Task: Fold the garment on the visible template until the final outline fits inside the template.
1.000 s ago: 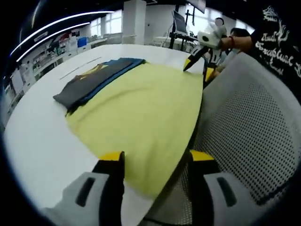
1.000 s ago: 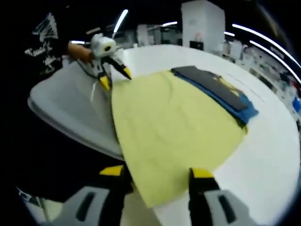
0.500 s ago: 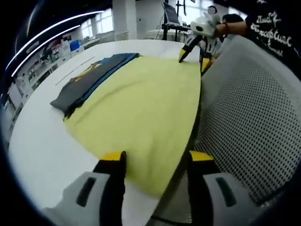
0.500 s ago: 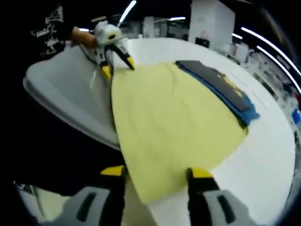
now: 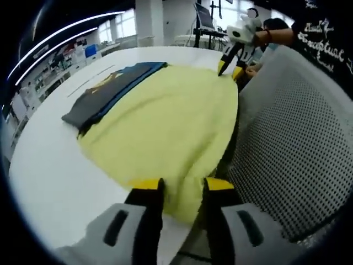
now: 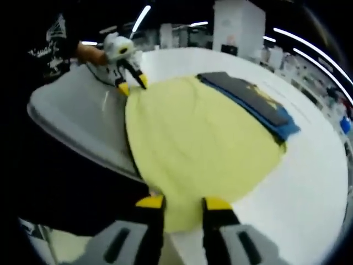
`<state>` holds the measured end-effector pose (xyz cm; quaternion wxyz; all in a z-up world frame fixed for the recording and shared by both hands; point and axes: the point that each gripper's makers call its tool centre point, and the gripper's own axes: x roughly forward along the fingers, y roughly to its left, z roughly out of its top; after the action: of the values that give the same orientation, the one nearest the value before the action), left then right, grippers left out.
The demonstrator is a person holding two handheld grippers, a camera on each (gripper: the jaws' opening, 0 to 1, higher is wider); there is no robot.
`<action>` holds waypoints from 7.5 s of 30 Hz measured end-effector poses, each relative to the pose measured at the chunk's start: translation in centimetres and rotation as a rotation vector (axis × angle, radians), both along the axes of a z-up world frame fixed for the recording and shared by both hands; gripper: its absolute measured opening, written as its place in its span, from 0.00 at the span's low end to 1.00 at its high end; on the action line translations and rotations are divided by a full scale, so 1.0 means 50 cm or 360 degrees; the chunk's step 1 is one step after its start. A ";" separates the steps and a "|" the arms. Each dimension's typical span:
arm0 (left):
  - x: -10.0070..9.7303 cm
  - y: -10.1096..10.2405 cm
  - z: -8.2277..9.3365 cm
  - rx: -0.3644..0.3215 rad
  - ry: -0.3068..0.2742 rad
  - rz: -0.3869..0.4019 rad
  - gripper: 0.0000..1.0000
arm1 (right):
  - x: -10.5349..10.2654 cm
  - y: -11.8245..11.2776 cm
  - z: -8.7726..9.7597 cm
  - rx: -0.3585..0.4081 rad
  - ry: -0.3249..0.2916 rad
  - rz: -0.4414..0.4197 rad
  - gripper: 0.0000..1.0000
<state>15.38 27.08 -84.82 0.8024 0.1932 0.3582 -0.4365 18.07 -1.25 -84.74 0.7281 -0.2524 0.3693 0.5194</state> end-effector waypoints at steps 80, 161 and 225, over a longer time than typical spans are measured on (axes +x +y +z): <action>-0.065 0.012 0.144 -0.0040 0.0045 0.0304 0.00 | -0.044 -0.020 0.130 0.0195 0.0032 -0.0278 0.00; 0.518 0.055 0.265 -0.0050 -0.0369 0.0391 0.00 | 0.509 0.025 0.232 -0.0059 -0.0505 -0.0467 0.00; 0.648 0.126 0.163 0.0122 -0.0321 0.0455 0.00 | 0.615 0.069 0.077 -0.0021 -0.0206 -0.0484 0.00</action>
<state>47.79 33.40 -76.65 0.8802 0.2134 0.3160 -0.2824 48.82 2.19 -80.87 0.8188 -0.2314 0.3590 0.3835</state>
